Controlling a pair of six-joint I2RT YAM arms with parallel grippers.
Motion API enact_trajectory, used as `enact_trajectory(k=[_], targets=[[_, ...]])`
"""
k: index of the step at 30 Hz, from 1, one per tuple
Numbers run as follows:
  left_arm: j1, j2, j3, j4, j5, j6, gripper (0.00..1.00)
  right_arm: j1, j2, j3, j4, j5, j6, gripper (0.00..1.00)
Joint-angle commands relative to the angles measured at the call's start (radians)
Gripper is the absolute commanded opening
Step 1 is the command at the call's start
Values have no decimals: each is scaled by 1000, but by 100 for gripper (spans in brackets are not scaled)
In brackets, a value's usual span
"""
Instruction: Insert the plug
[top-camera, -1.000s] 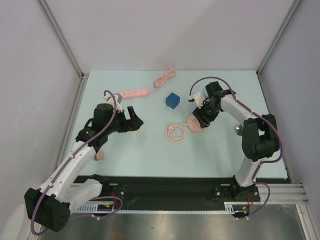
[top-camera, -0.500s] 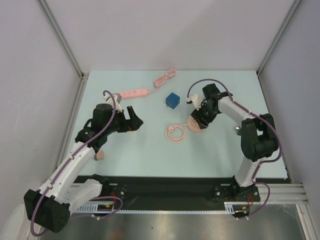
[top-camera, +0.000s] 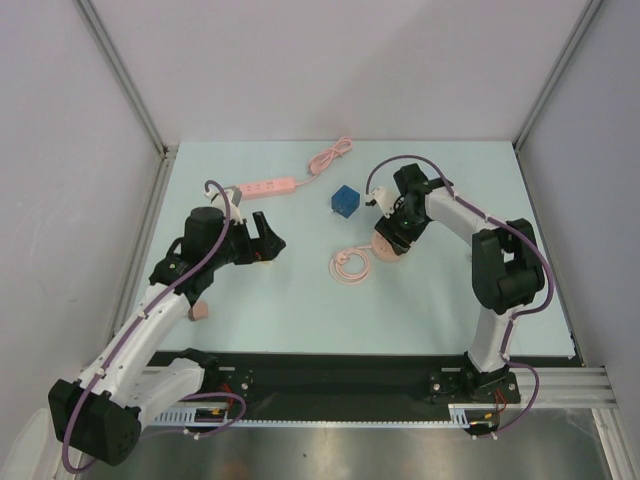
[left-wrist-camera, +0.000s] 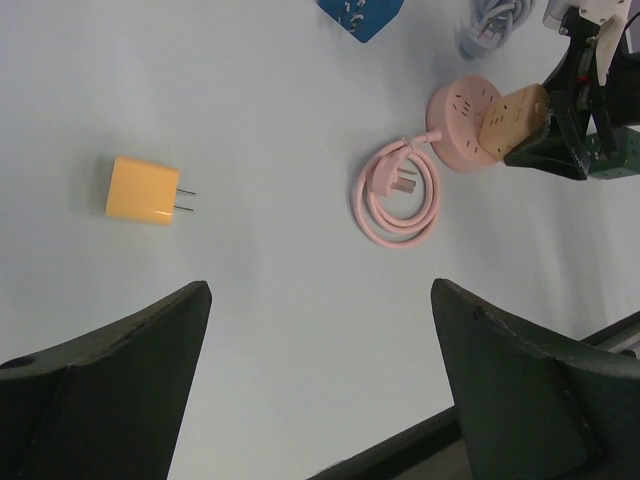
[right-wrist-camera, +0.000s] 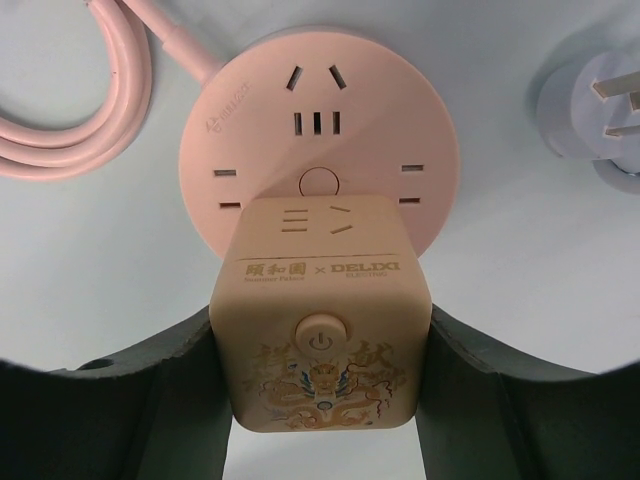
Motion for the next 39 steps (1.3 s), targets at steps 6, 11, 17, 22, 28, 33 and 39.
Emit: enact_trajectory(k=[6,11,17,22,28,33,39], targets=[[12,-17,-4,47,11,8,98,7,84,-63,40,59,29,5],[12,-3,-2,47,8,5,98,7,27,25,-12,68,43,35],[12,20,28,-3,-67,11,97,19,-28,193,-106,113,38,56],[12,104,100,-100,-214,69,96,21,-65,257,-152,95,37,79],[12,280,163,-137,-242,138,91,16,-120,247,-154,58,47,81],[12,483,273,-161,-260,183,84,12,-170,235,-115,18,123,75],[12,658,347,-210,-320,212,70,22,-137,165,-25,48,221,24]])
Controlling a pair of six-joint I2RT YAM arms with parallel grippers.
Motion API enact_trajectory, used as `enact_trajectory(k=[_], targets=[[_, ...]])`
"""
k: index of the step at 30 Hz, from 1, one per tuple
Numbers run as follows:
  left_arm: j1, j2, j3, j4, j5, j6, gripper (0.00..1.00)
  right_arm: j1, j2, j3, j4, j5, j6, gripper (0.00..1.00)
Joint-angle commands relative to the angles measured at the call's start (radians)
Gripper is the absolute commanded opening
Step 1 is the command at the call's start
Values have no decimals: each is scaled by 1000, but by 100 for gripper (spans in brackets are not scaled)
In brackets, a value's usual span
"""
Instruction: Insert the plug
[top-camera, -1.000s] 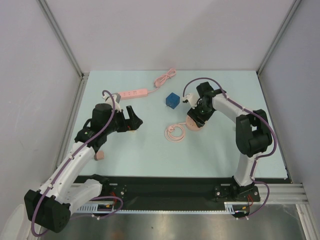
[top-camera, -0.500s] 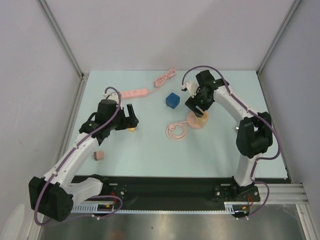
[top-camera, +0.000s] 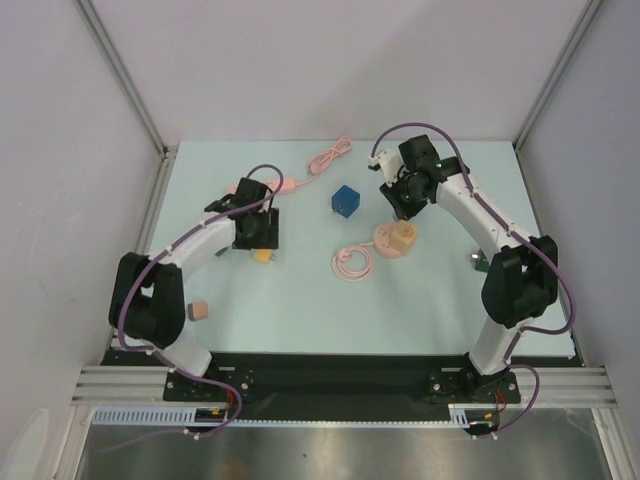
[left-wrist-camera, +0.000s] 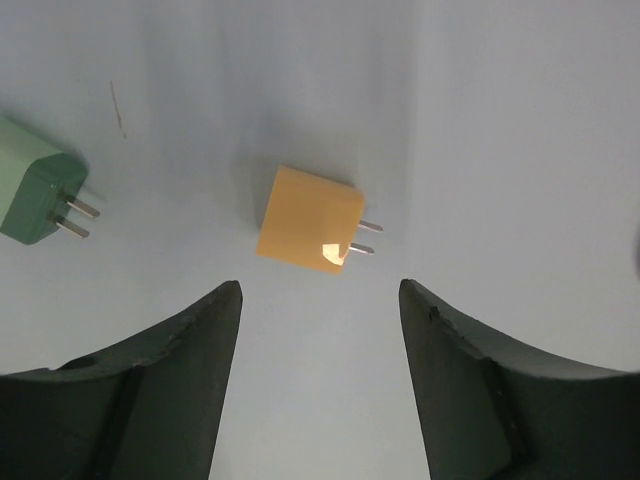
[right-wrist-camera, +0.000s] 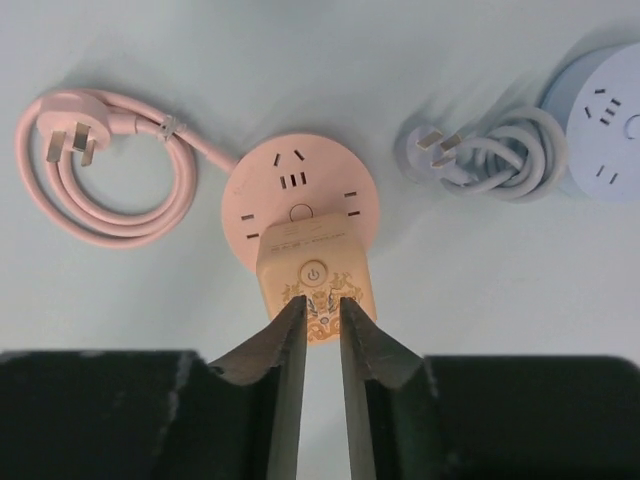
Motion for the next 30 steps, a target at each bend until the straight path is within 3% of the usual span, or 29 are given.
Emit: enact_trajectory(k=[1,11,19,22,23,25,26,30], targets=[[8,24,43,-39,-58,47,69,5,-15,-49,65,14,77,23],[8,111,29,-7,7,65,63,6,2,-173,147,59,120,17],[8,168,54,-13,-15,94,65,6,-59,-126,154,77,140,20],[8,173,60,-13,-13,100,42,5,-103,-126,160,79,153,22],[8,165,58,-13,-15,99,31,6,-114,-129,163,79,156,22],[8,150,57,-11,-12,99,24,6,-143,-137,169,74,168,24],[8,132,58,-14,-3,103,15,8,-153,-144,172,66,174,27],[8,78,74,-21,88,113,2,23,-208,-172,244,-7,238,39]])
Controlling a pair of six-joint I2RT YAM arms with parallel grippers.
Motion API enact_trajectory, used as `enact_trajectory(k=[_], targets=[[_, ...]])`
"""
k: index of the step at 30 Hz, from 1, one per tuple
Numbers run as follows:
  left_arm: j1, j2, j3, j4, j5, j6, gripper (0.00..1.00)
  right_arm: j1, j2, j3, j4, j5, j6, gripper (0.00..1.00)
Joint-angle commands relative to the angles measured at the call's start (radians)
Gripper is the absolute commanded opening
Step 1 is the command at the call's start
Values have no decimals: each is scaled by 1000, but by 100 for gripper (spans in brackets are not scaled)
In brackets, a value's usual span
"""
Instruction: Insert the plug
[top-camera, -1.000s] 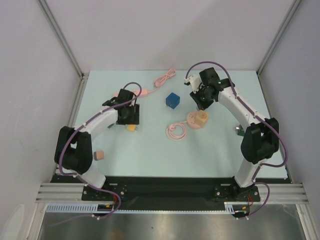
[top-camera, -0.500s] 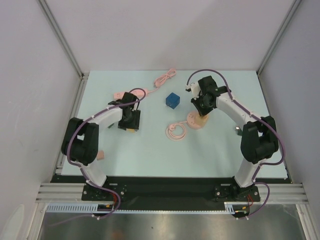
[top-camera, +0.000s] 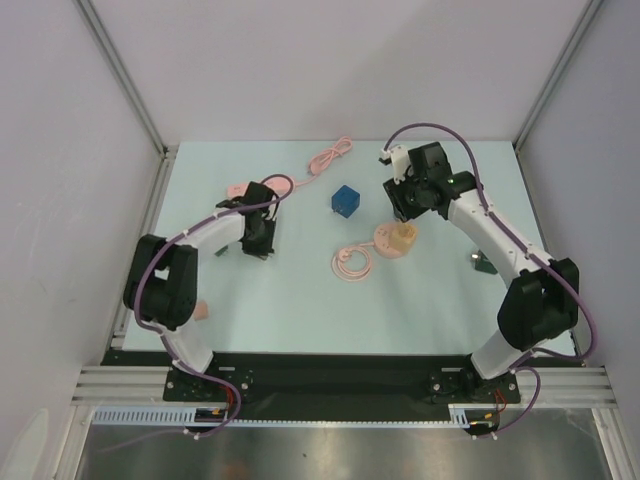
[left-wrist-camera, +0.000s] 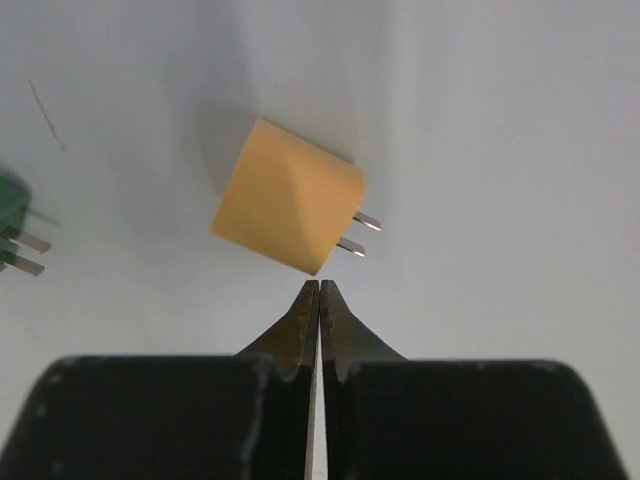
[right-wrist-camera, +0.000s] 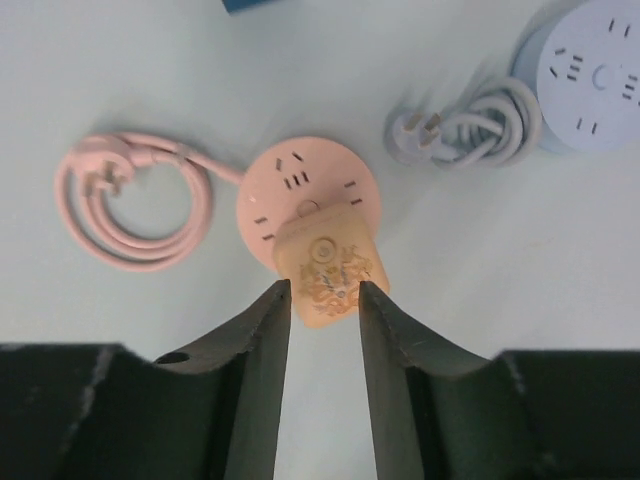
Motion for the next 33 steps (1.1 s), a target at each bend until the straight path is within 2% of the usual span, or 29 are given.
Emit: enact_trajectory(k=[1,4,5,6,8,10,12,13,15,16,19,24,33], targets=[[6,-94,53,-2,102,27,1,24,-73,-4,95,-103,93,40],[6,-124,50,-5,121,-2,3,40,-88,3,155,-148,197,45],[6,-127,54,-29,88,-28,19,42,-87,11,158,-154,214,46],[6,-130,54,-40,-33,-60,35,51,-79,21,158,-154,229,48],[14,-147,50,-51,-118,-146,75,60,-76,46,152,-143,260,48],[51,-149,62,-49,-137,-240,88,80,-81,45,158,-134,266,48],[80,-137,76,-49,-123,-327,90,96,-97,34,182,-126,262,48],[89,-115,82,-68,-158,-476,90,115,-102,23,190,-125,257,48],[106,-85,109,-112,-146,-603,88,132,-108,17,204,-123,246,48],[105,-72,112,-131,-135,-725,88,139,-111,14,205,-122,246,48],[89,-36,97,-114,-97,-887,81,165,-117,12,212,-134,243,48],[48,72,165,-122,-154,-895,80,177,-145,-17,221,-128,208,48],[33,139,137,-117,-203,-972,75,177,-179,-78,247,-102,160,47]])
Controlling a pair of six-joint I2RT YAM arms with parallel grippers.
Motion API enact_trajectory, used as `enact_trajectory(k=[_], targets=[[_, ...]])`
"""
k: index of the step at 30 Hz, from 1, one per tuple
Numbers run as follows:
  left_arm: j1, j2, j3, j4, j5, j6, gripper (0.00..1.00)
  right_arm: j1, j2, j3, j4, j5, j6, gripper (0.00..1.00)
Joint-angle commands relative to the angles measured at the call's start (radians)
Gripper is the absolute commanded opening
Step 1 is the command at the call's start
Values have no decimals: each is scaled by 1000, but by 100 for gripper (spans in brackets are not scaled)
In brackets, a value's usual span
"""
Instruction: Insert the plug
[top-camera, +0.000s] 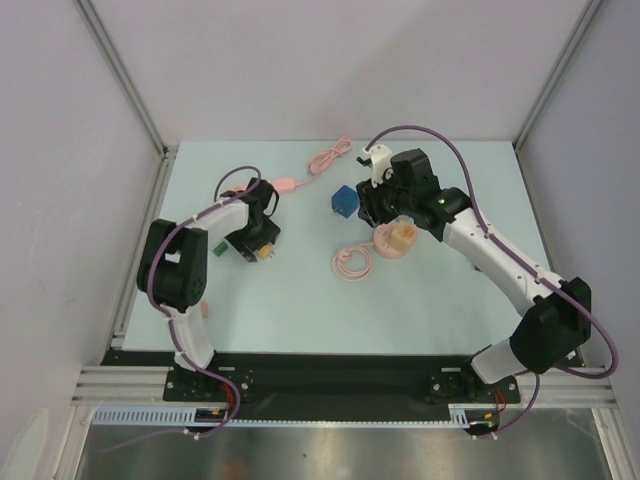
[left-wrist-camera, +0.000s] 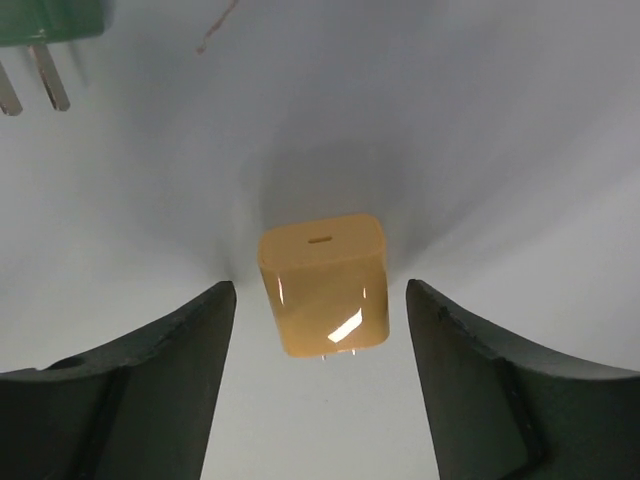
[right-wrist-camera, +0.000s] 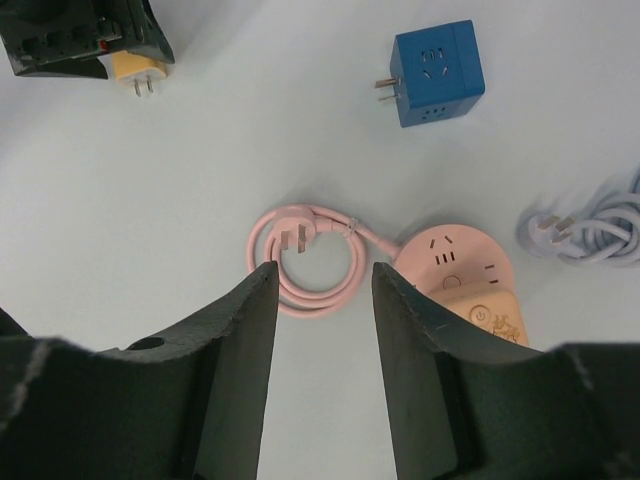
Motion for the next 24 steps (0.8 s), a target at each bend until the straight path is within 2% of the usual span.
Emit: enact_trajectory(k=[1,3,6,9,10,11,14,15,17,18,19,21,22,24], targets=[[-3,26,17,3,-50,-45,72,2,-36,-19,44,12,-31,48],[-6,33,31,17,-54,-12,67,2,-33,-24,44,17,-35,47],[-14,41,46,24,-71,41,53,0,-26,-29,49,12,-27,48],[-26,27,42,40,-77,125,22,0,-18,-22,53,-1,10,48],[-34,21,40,44,-74,155,7,-4,-7,-15,46,-3,27,48],[-39,12,39,49,-74,184,0,-7,2,8,35,-8,47,48],[-77,-64,7,110,-39,375,0,-38,57,72,-51,-37,140,49],[-95,-131,-13,180,-25,500,0,-53,81,133,-82,-102,162,49],[-176,-231,-104,266,-2,631,0,-99,129,180,-151,-196,226,48],[-207,-279,-137,343,4,734,0,-110,138,192,-162,-306,246,49],[-267,-383,-205,378,8,776,0,-118,143,195,-162,-358,270,51],[-314,-472,-265,482,91,865,0,-113,155,194,-163,-453,286,55],[-351,-538,-312,507,116,879,0,-109,161,197,-172,-469,295,59],[-385,-603,-358,576,175,914,0,-95,177,200,-189,-483,294,63]])
